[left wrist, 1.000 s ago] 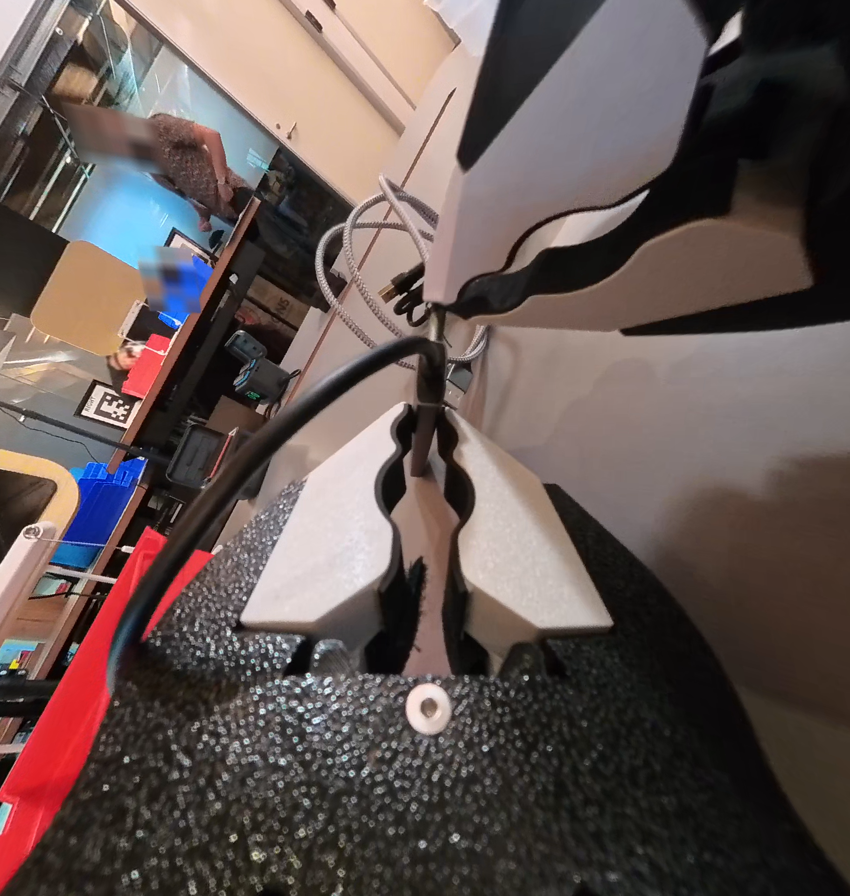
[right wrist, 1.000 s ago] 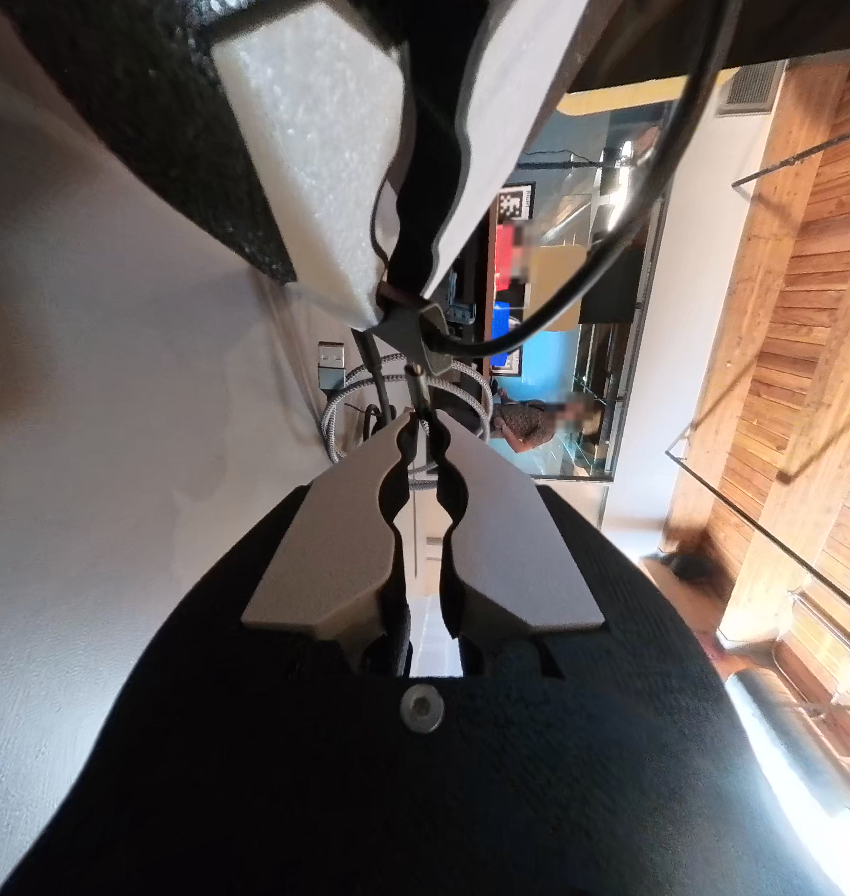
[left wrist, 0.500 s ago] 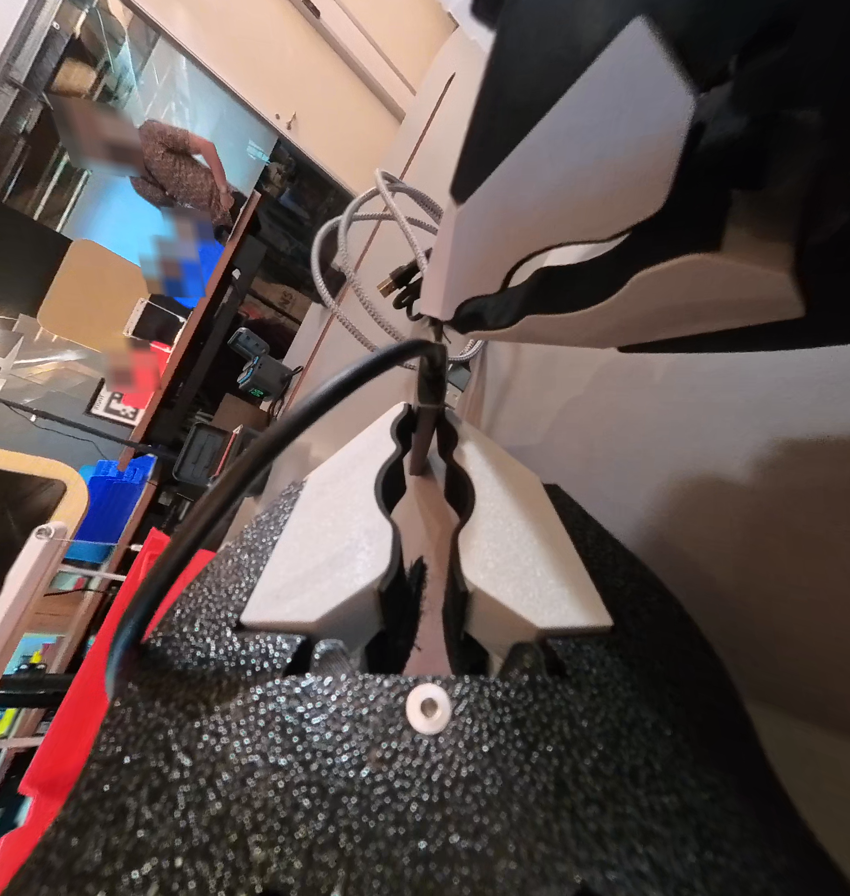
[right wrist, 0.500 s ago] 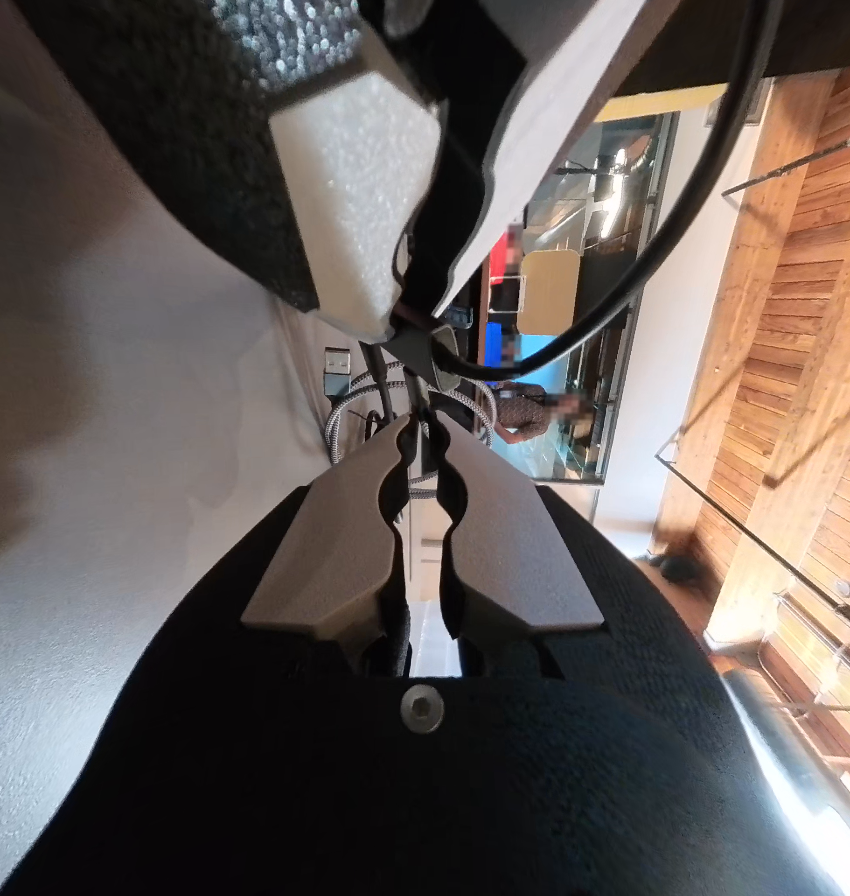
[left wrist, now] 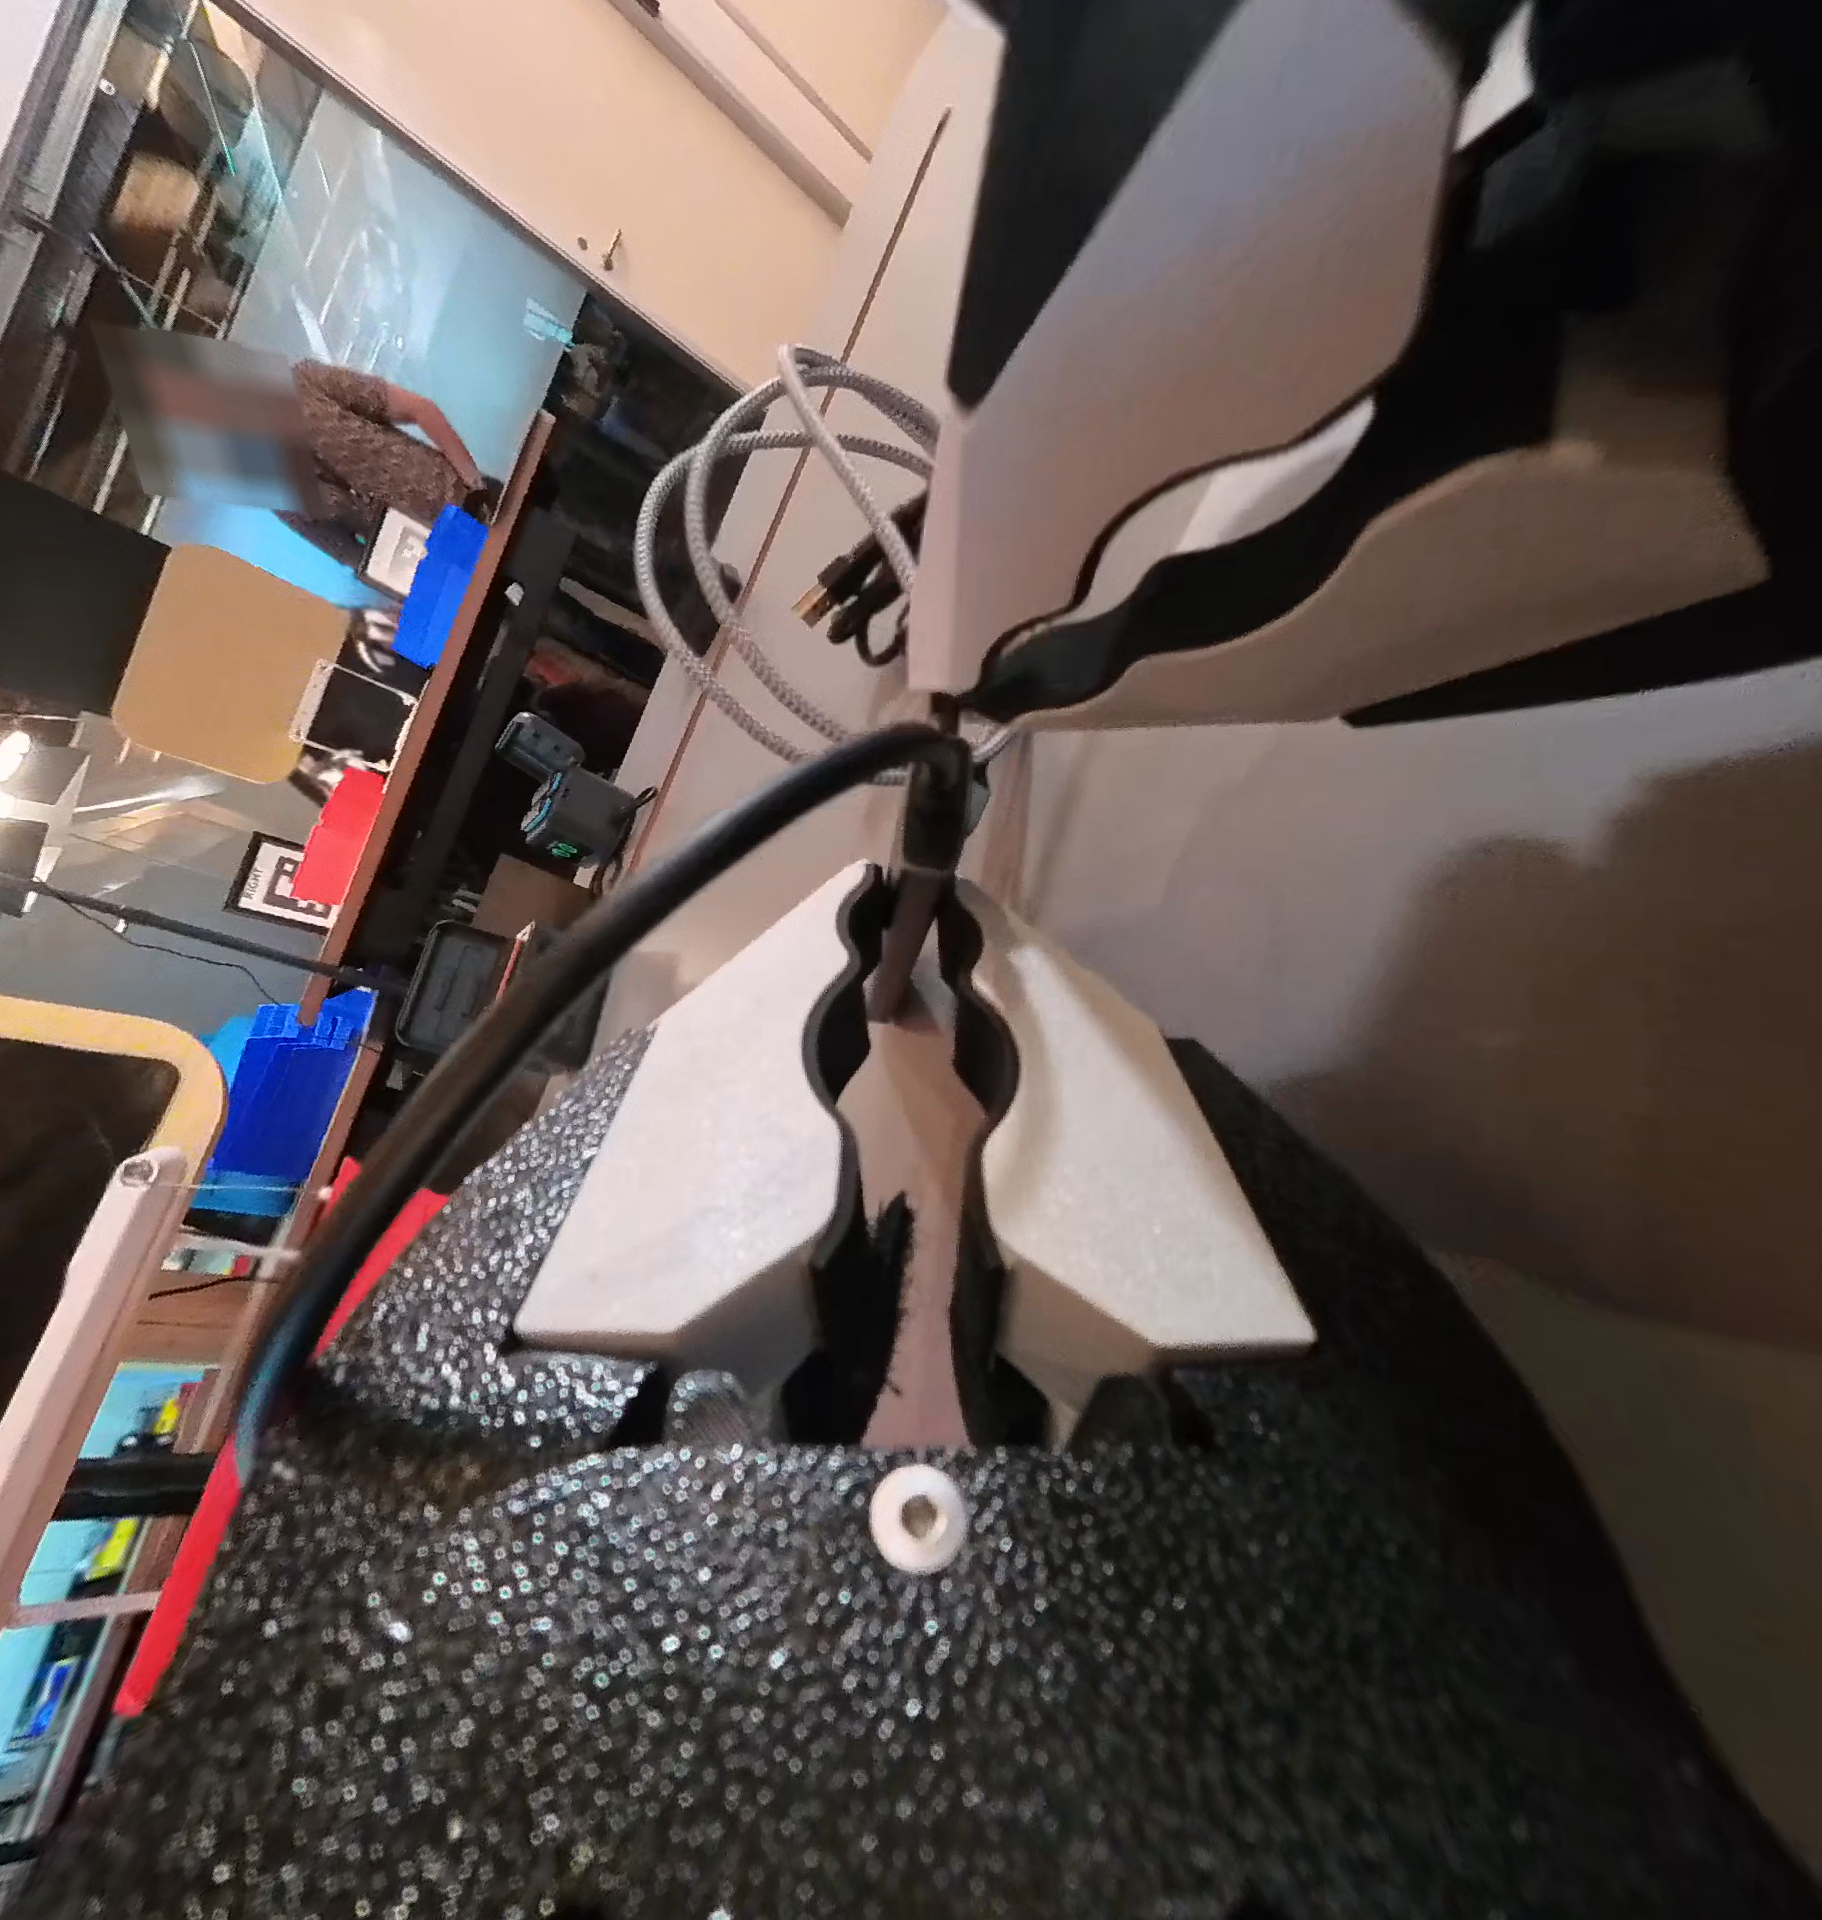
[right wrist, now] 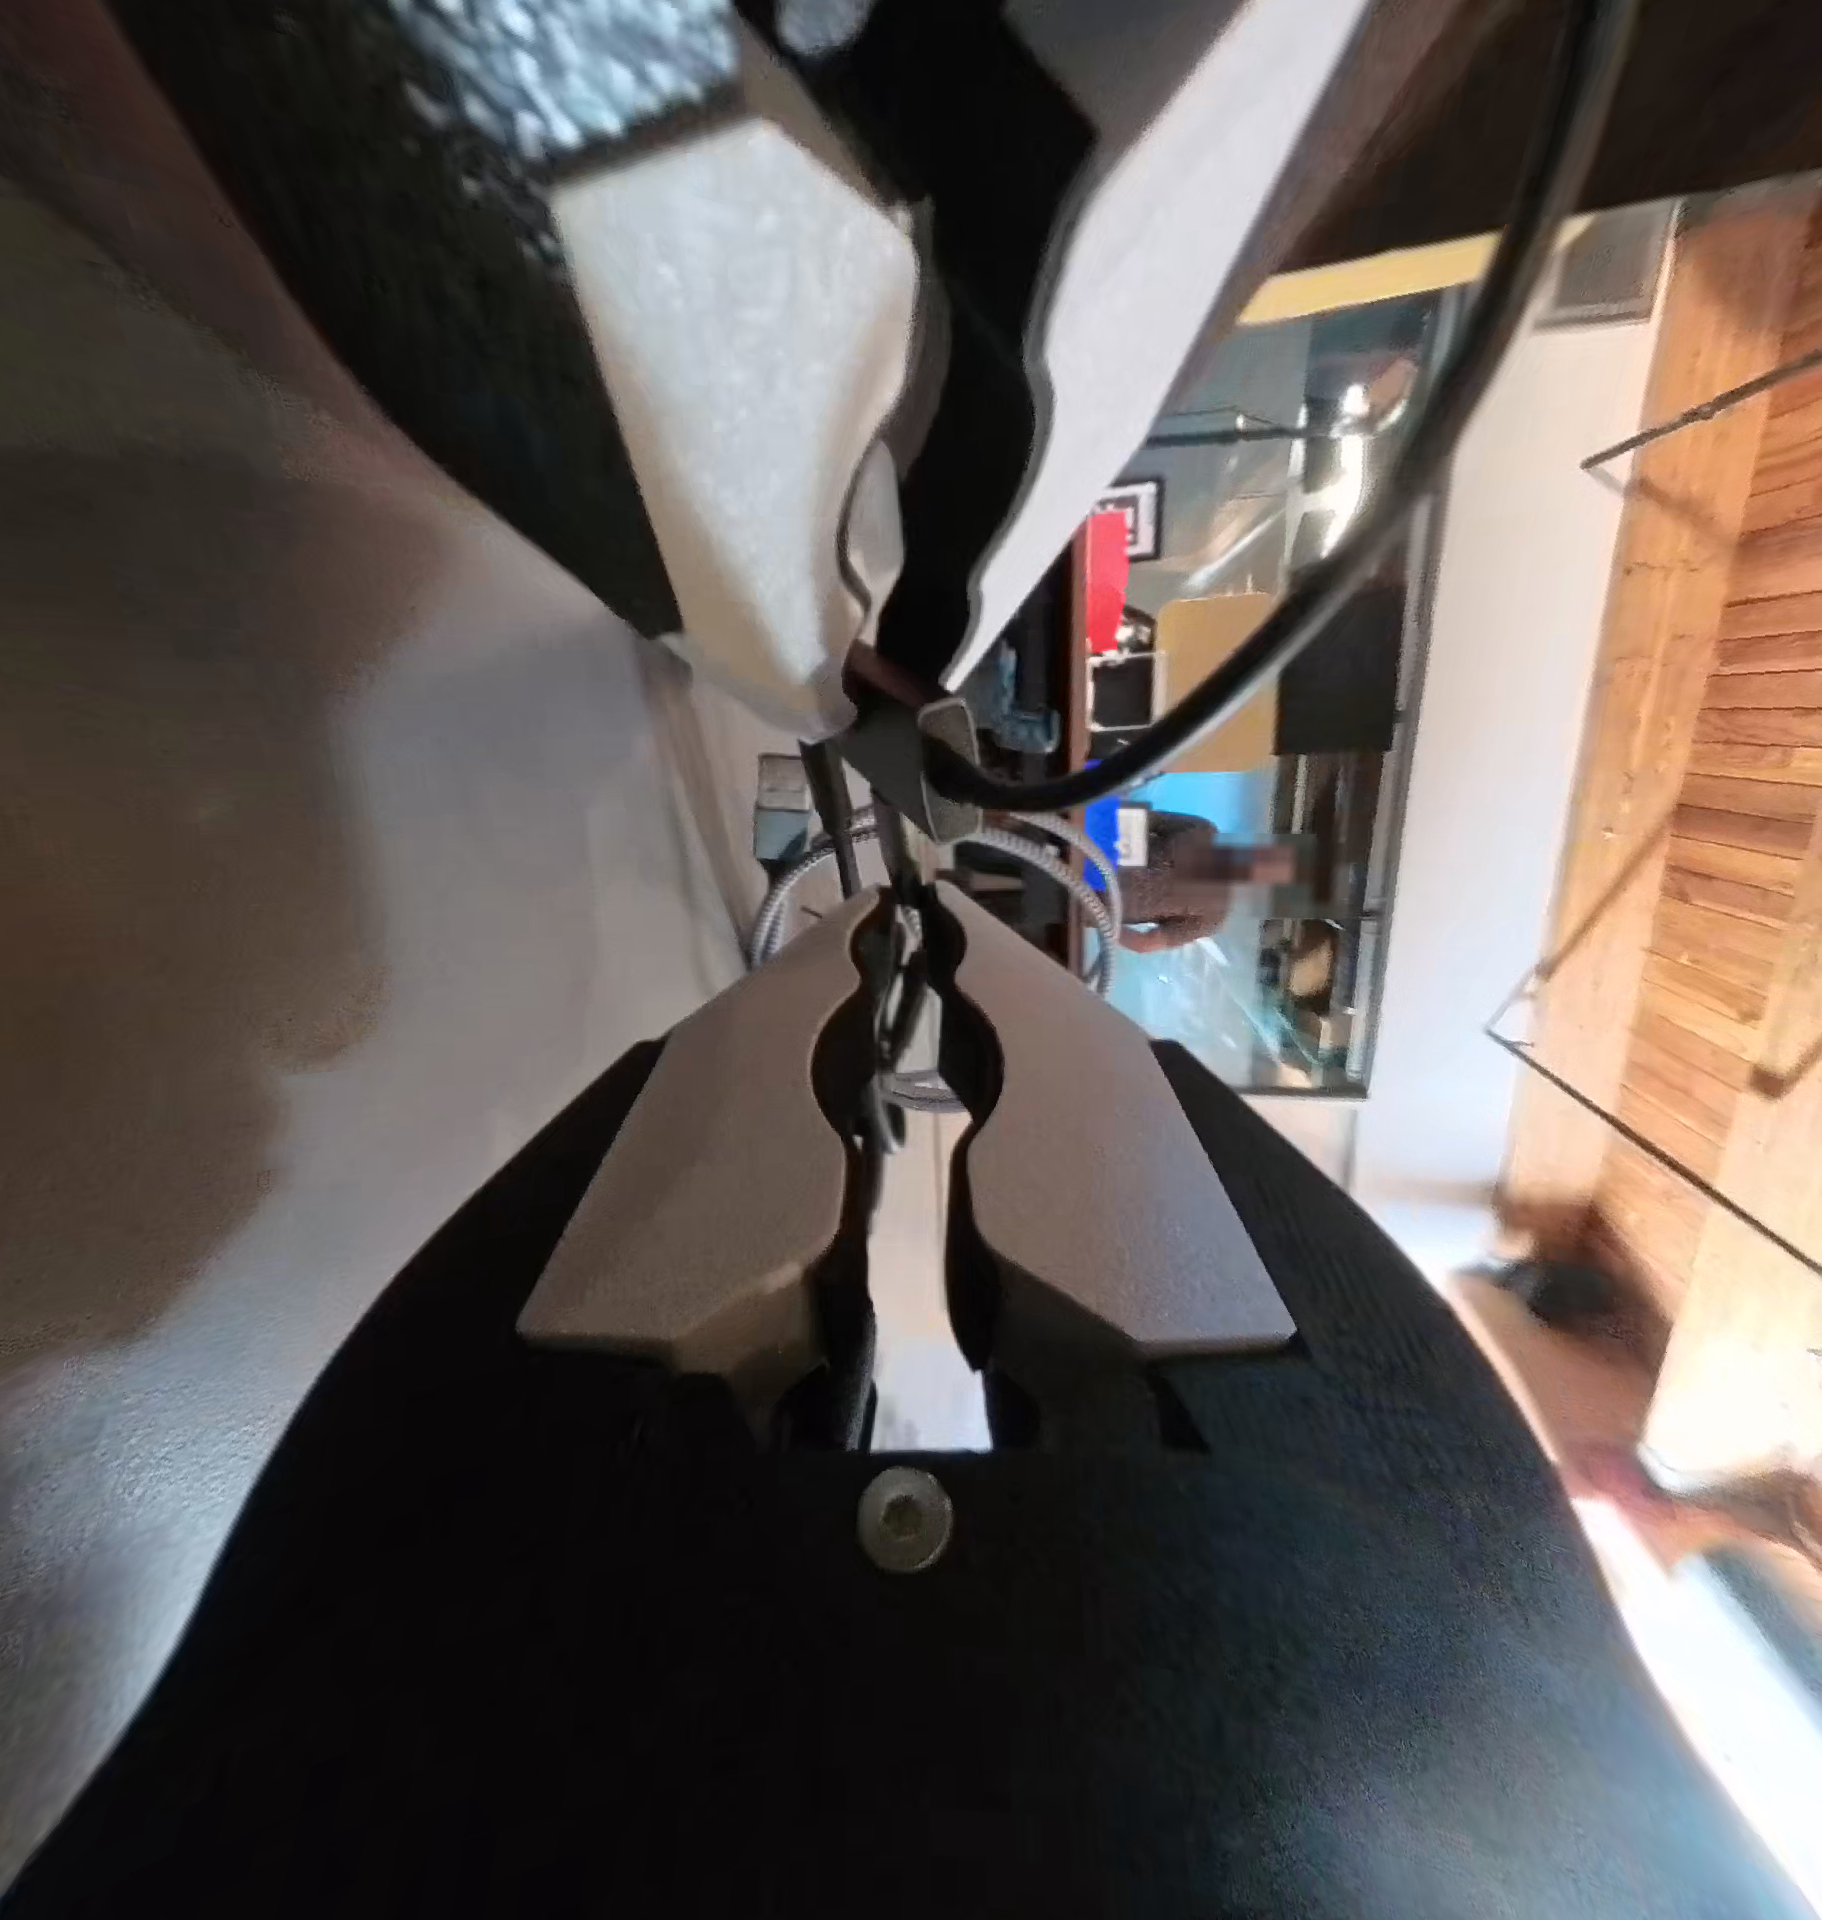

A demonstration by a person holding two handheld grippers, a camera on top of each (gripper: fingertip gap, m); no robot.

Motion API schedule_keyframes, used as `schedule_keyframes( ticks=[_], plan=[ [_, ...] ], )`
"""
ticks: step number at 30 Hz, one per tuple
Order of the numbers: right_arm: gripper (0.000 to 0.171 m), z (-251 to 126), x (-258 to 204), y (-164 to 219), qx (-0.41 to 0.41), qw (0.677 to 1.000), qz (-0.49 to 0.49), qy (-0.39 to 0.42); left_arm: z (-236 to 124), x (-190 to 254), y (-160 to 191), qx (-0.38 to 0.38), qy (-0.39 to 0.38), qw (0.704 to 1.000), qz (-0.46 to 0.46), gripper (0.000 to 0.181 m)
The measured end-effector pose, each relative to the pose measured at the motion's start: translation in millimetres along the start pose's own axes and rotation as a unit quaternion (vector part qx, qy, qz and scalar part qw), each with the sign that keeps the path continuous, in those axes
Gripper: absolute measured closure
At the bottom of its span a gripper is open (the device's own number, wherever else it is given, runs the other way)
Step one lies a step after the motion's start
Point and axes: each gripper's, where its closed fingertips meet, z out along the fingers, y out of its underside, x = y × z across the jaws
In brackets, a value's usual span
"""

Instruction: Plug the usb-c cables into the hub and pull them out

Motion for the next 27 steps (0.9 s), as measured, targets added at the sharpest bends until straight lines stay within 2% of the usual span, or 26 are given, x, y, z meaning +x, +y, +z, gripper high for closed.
schedule_keyframes(
  ticks=[3, 6, 7, 8, 9, 13, 16, 20, 23, 27],
  plan=[
    [0.161, -5, 0, -1, 0.061, 0.996, 0.057, -0.026, 0, -1, -4, 0.010, -0.006, 1.000, 0.004, 0.173],
    [0.134, -13, 2, -4, 0.113, 0.986, 0.105, -0.065, 0, 2, -5, 0.016, -0.010, 0.999, 0.042, 0.173],
    [0.122, -16, 1, -6, 0.129, 0.985, 0.092, -0.073, 0, 3, -6, 0.016, -0.009, 0.998, 0.052, 0.173],
    [0.117, -19, 1, -8, 0.145, 0.984, 0.072, -0.072, 0, 5, -6, 0.016, -0.009, 0.998, 0.062, 0.173],
    [0.121, -22, 1, -10, 0.159, 0.984, 0.047, -0.067, 0, 6, -7, 0.020, -0.007, 0.997, 0.072, 0.173],
    [0.153, -32, -8, -23, 0.194, 0.978, -0.048, -0.057, -1, 14, -11, 0.035, 0.003, 0.994, 0.106, 0.173],
    [0.159, -29, -16, -24, 0.181, 0.979, -0.074, -0.065, -2, 19, -9, 0.027, 0.003, 0.990, 0.137, 0.173],
    [0.163, -30, -15, -21, 0.163, 0.981, -0.034, -0.097, -1, 17, -14, 0.031, -0.014, 0.989, 0.147, 0.173],
    [0.163, -31, 2, -9, 0.146, 0.985, -0.013, -0.086, -4, 13, -22, 0.055, -0.021, 0.990, 0.128, 0.152],
    [0.164, -29, 47, 20, 0.114, 0.991, 0.044, -0.054, -7, 11, -26, 0.063, -0.031, 0.987, 0.143, 0.158]
  ],
)
